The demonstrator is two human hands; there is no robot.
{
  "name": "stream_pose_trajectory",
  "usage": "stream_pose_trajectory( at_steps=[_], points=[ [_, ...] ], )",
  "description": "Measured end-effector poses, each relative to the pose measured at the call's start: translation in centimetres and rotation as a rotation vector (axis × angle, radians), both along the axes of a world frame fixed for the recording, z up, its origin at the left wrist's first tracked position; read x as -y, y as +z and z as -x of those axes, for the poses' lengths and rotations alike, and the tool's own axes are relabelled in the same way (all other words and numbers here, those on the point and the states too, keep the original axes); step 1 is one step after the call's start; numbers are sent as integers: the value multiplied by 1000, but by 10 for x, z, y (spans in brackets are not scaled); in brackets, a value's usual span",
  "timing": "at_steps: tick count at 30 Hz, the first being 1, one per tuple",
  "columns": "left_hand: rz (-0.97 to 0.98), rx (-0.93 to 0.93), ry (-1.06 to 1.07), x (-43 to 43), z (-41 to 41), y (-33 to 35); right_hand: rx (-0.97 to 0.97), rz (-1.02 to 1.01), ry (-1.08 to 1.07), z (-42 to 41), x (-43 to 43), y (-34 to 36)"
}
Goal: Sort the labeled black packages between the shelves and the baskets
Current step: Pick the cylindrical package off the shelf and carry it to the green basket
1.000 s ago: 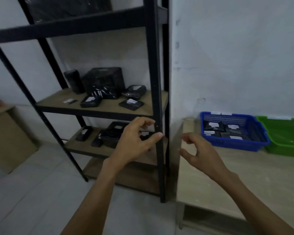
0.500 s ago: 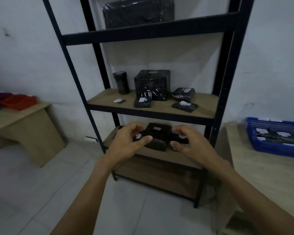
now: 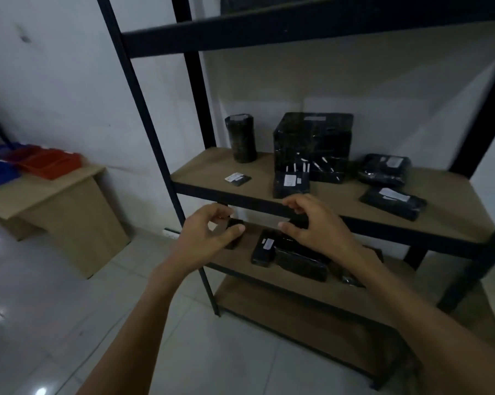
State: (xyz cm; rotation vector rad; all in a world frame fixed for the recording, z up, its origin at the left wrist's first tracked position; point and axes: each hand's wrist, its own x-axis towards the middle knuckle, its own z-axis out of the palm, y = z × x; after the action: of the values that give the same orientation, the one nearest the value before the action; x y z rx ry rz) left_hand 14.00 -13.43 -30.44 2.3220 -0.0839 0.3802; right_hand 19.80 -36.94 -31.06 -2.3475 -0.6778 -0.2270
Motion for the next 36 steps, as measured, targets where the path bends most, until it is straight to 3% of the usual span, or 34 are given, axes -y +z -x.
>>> stream_pose_trajectory(
  at_steps=[11,17,19,24,32,36],
  points=[
    [19,-29,-150,-99,-161,-33,-28,19,-60,-140,-115,-20],
    [-3,-70,-212,-153,-260,-47,-74,-71,-169,-226,-175,-23],
    [-64,-79,-215,-165,-288,-56,-105,-92,-206,-249,-190,-24],
    [-437,-111,-271,-184,-347,-91,-170,-185,-340,-303,-212,-30],
    [-525,-244,-325,-191,-381,-107,-53,-377,-491,-374,-233,-15],
    [-574,-283,-360,-192,-393,-105,-43,-365,-544,-400,-244,-11]
  ],
)
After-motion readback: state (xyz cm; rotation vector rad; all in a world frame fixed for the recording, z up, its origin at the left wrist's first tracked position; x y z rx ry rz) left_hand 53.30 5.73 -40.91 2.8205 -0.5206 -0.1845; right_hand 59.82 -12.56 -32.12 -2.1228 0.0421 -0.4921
